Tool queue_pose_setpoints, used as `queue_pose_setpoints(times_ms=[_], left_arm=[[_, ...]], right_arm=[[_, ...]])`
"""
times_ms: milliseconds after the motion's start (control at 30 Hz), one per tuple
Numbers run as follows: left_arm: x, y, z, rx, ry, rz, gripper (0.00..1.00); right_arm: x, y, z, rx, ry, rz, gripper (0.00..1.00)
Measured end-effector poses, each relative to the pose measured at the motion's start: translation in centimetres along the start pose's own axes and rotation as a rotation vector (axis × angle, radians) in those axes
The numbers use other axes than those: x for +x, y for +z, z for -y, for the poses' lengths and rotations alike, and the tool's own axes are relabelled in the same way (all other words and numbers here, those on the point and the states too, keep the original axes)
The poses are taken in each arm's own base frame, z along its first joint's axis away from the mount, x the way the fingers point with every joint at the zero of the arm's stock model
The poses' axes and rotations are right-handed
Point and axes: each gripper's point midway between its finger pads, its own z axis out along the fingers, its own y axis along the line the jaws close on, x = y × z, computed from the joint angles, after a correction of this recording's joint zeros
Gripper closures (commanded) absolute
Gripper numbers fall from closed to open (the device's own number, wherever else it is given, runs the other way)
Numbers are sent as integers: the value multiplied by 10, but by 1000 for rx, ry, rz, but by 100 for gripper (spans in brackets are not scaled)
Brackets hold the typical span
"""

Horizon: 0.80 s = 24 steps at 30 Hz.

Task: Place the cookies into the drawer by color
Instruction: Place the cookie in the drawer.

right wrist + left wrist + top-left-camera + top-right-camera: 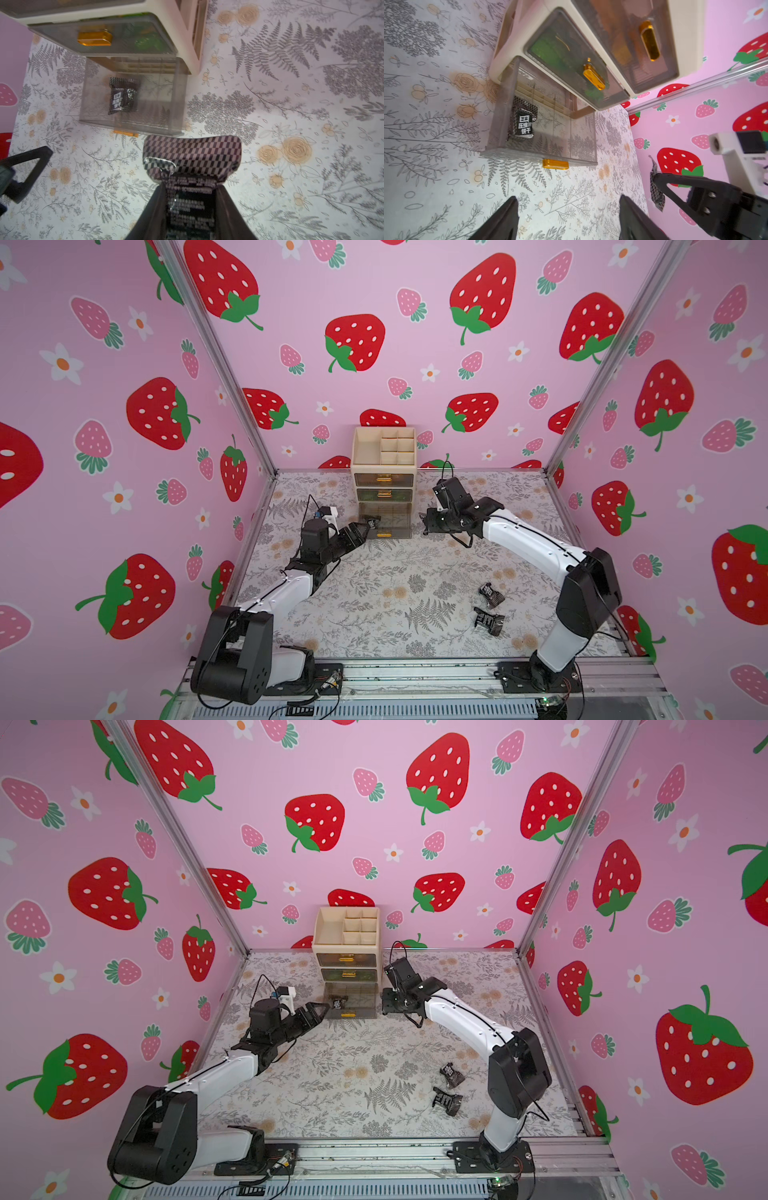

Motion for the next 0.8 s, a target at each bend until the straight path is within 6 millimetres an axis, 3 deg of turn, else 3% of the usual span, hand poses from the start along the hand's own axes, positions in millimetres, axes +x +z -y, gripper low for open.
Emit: queue_pose_setpoints(times_ms=[200, 400, 633, 800], left_arm=[[-2, 5, -7, -13, -11, 14, 21], [-8, 5, -10, -29, -2, 38, 21], [-4, 10, -20, -54, 1, 29, 21], [2, 15, -29, -76, -5, 8, 21]], right_arm=[[-13, 31, -40, 4, -36, -4, 66], [-16, 58, -62, 15, -49, -20, 66], [-22, 86, -72, 20, -29, -17, 67], [-10, 111, -66, 52, -27, -47, 66]])
